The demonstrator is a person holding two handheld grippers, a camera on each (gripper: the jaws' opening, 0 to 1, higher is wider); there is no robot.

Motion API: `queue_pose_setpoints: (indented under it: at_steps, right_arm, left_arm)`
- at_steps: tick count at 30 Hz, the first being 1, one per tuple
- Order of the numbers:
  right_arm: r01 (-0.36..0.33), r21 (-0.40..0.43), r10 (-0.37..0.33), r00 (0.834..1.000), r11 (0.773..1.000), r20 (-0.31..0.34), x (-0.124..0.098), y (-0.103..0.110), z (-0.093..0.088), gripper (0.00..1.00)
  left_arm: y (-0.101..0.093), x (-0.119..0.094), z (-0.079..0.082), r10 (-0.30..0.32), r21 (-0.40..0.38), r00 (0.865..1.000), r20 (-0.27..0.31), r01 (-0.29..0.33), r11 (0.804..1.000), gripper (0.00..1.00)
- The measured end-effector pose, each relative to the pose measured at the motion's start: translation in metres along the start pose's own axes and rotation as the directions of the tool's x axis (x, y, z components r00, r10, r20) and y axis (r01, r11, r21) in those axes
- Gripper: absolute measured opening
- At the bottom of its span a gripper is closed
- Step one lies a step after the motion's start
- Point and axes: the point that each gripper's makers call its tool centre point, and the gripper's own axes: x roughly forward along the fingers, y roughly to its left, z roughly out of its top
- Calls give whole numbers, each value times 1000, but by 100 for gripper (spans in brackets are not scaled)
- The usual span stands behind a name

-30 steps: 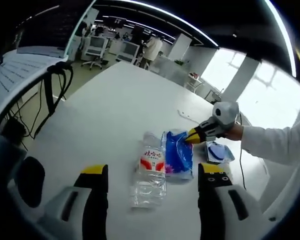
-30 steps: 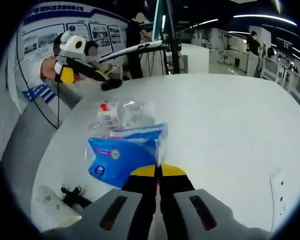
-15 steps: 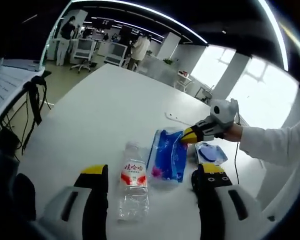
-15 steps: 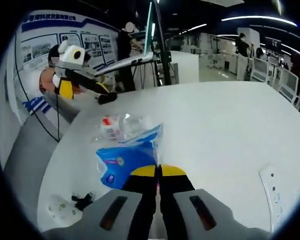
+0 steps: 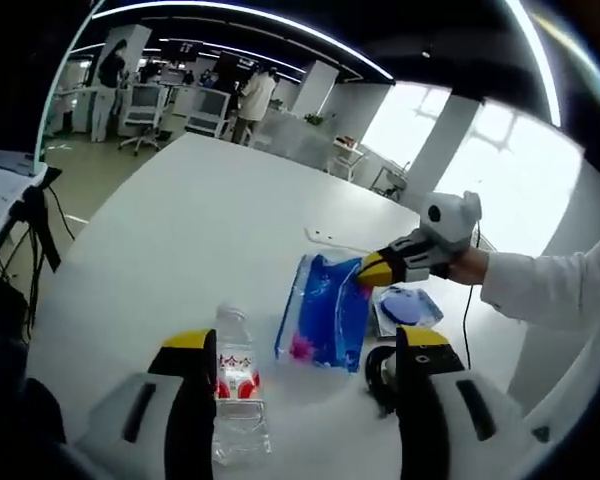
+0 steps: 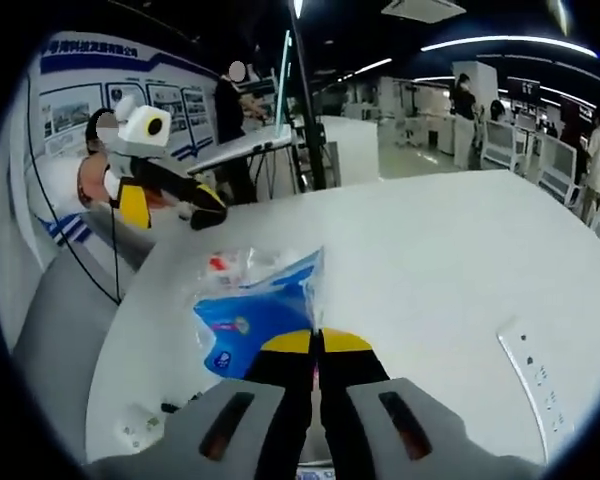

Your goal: Arrange the tabletop items into an orderly group along one side of the table until the central work area is clear of visible clutter.

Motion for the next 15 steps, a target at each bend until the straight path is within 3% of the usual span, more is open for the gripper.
queue_pose_setpoints:
  at_steps: [15]
  right_arm:
    - [89,44,-93,990,995,104,-29,1,28,0]
  left_arm:
    - [-24,13,7,-23,35,1000,-19,23,999,76]
